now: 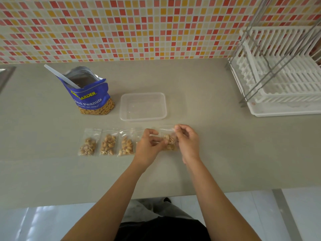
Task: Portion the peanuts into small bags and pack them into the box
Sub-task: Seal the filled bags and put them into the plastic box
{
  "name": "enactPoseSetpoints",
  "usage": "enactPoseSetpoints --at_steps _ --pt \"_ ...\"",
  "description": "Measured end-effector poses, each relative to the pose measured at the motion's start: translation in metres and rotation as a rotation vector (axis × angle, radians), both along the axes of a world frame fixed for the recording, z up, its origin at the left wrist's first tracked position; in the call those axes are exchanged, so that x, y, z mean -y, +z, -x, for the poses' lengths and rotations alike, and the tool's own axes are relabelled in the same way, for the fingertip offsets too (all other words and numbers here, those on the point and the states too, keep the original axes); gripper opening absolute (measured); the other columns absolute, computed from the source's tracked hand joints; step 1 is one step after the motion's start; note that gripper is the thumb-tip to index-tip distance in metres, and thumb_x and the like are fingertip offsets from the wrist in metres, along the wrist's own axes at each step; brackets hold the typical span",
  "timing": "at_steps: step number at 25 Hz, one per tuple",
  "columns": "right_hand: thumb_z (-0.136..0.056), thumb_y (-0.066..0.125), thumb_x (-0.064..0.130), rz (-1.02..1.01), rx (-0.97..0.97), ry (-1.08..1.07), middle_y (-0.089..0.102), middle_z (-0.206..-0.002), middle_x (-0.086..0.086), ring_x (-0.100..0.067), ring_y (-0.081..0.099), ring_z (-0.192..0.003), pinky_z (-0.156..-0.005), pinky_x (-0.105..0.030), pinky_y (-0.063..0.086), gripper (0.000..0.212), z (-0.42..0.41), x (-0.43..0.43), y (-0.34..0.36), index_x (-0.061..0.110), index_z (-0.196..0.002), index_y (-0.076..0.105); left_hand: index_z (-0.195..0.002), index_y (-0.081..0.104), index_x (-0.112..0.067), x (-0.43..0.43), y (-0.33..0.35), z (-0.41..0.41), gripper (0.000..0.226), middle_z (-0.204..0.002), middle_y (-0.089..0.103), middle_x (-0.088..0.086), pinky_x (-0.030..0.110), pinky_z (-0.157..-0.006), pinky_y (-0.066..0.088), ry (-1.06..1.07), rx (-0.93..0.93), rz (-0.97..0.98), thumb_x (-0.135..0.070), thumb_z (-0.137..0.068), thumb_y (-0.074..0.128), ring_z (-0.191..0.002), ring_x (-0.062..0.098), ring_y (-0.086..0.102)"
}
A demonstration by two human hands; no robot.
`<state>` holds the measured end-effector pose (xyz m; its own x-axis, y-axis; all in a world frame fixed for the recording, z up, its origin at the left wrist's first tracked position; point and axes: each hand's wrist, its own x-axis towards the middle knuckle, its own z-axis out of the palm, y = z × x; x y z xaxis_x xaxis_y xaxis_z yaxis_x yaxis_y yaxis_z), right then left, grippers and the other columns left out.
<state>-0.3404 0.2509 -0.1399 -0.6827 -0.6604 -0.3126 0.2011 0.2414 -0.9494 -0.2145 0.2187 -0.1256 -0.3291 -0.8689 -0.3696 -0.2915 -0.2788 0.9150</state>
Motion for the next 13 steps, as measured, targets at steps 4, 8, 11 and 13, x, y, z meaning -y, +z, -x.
enactPoseSetpoints --at_steps 4,8,11,13 --pt "-0.087 0.062 0.021 -0.161 -0.446 0.081 0.069 -0.076 -0.001 -0.010 0.060 -0.067 -0.065 -0.018 0.043 0.012 0.004 0.006 -0.013 0.012 -0.083 0.070 -0.104 0.059 -0.013 -0.005 -0.013 0.011 0.023 -0.080 0.067 0.002 0.027 -0.070 0.051 -0.037 0.334 0.338 -0.020 -0.084 0.066 -0.073 0.017 0.064" --pt "-0.085 0.063 0.015 -0.256 -0.582 0.199 0.072 -0.081 -0.012 -0.026 0.066 -0.074 -0.072 -0.032 0.050 0.013 0.004 0.010 -0.020 0.006 -0.086 0.072 -0.096 0.068 -0.003 -0.008 -0.023 0.017 0.017 -0.087 0.066 0.019 0.033 -0.063 0.041 -0.174 0.564 0.539 -0.013 -0.088 0.058 -0.077 0.036 0.062" --pt "-0.082 0.063 0.016 -0.308 -0.669 0.215 0.070 -0.086 -0.016 -0.031 0.064 -0.079 -0.076 -0.036 0.050 0.018 0.006 0.014 -0.017 0.002 -0.090 0.069 -0.080 0.067 0.000 -0.010 -0.019 0.014 0.015 -0.072 0.065 0.018 0.033 -0.049 0.047 -0.192 0.627 0.686 -0.015 -0.080 0.065 -0.060 0.035 0.063" --pt "-0.081 0.063 0.019 -0.310 -0.748 0.232 0.065 -0.096 -0.014 -0.029 0.062 -0.087 -0.081 -0.032 0.045 0.025 0.003 0.017 -0.014 0.005 -0.102 0.068 -0.076 0.067 0.002 -0.002 -0.016 0.004 0.016 -0.068 0.065 0.018 0.031 -0.045 0.049 -0.159 0.651 0.763 -0.014 -0.075 0.067 -0.054 0.034 0.063"
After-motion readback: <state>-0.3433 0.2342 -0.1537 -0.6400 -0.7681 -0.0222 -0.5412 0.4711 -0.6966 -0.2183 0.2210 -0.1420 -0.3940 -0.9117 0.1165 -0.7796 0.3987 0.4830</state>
